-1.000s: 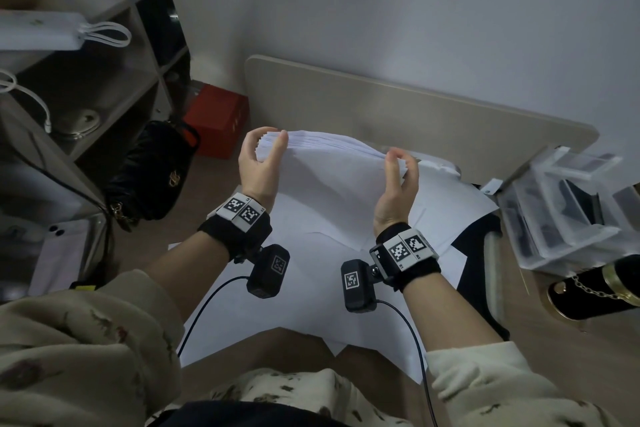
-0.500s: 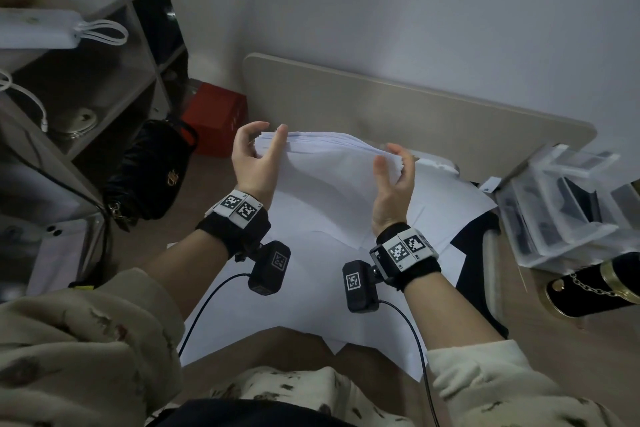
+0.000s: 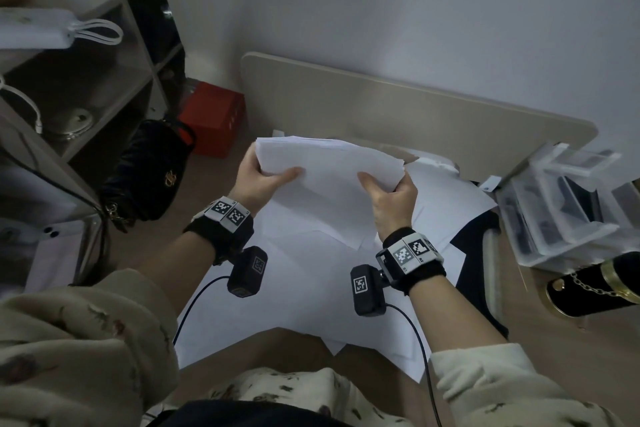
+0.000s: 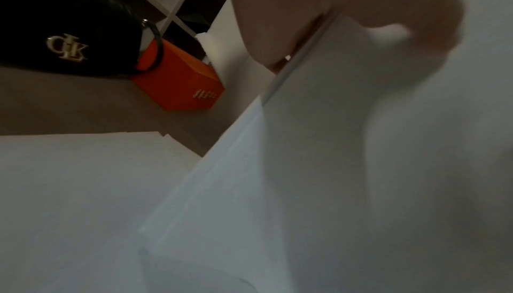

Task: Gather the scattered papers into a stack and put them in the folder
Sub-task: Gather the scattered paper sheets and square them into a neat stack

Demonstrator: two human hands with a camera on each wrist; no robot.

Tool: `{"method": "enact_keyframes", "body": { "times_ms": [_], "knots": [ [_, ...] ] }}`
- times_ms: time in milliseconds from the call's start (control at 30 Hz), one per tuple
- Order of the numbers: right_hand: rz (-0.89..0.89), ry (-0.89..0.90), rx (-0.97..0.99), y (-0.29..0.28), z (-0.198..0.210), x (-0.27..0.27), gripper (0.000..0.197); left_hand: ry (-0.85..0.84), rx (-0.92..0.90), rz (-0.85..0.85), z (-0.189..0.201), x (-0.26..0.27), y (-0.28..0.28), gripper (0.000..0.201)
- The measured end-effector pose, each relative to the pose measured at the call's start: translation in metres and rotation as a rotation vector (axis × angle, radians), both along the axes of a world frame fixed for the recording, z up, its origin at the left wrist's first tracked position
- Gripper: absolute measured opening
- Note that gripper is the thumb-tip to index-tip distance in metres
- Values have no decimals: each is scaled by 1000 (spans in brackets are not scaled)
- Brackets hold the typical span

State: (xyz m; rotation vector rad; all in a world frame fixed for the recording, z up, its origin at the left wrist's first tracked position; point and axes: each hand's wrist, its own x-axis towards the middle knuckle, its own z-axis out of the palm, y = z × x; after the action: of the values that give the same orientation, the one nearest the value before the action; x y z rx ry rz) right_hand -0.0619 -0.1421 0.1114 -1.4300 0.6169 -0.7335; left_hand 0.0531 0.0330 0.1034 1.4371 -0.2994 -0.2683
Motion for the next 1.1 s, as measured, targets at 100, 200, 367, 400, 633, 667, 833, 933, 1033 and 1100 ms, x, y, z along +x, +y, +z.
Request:
{"method": "enact_keyframes", "body": {
  "times_ms": [100, 200, 367, 400, 633, 667, 833, 933, 1033, 1100],
  "knots": [
    [65, 108, 32, -8, -6, -1, 27, 134, 80, -46, -11, 4, 1, 40],
    [117, 266, 20, -13, -19, -2, 21, 169, 168, -116, -16, 9, 1, 37],
    [18, 286, -23, -4, -26, 0, 20, 45, 170, -54, -17, 3, -1, 24],
    [-15, 272, -20, -1, -26, 1, 21, 20, 144, -18, -16, 0, -2, 25],
    [-61, 175, 139, 21, -30, 0, 18, 83, 13, 59, -15, -16, -3, 23],
    [-49, 180, 125, 22, -31, -2, 17, 96, 16, 76, -18, -16, 0, 23],
    [50, 177, 145, 23, -35, -11, 19, 90, 43, 65, -26, -14, 15, 30],
    [85, 169, 198, 18, -40, -12, 23, 80, 6, 10, -27, -10, 16, 55],
    [91, 196, 228, 16, -52, -11, 25, 108, 18, -47, -29, -7, 17, 65],
    [73, 201, 284, 17, -59, -11, 24, 167, 52, -100, -33, -7, 16, 50]
  ]
}}
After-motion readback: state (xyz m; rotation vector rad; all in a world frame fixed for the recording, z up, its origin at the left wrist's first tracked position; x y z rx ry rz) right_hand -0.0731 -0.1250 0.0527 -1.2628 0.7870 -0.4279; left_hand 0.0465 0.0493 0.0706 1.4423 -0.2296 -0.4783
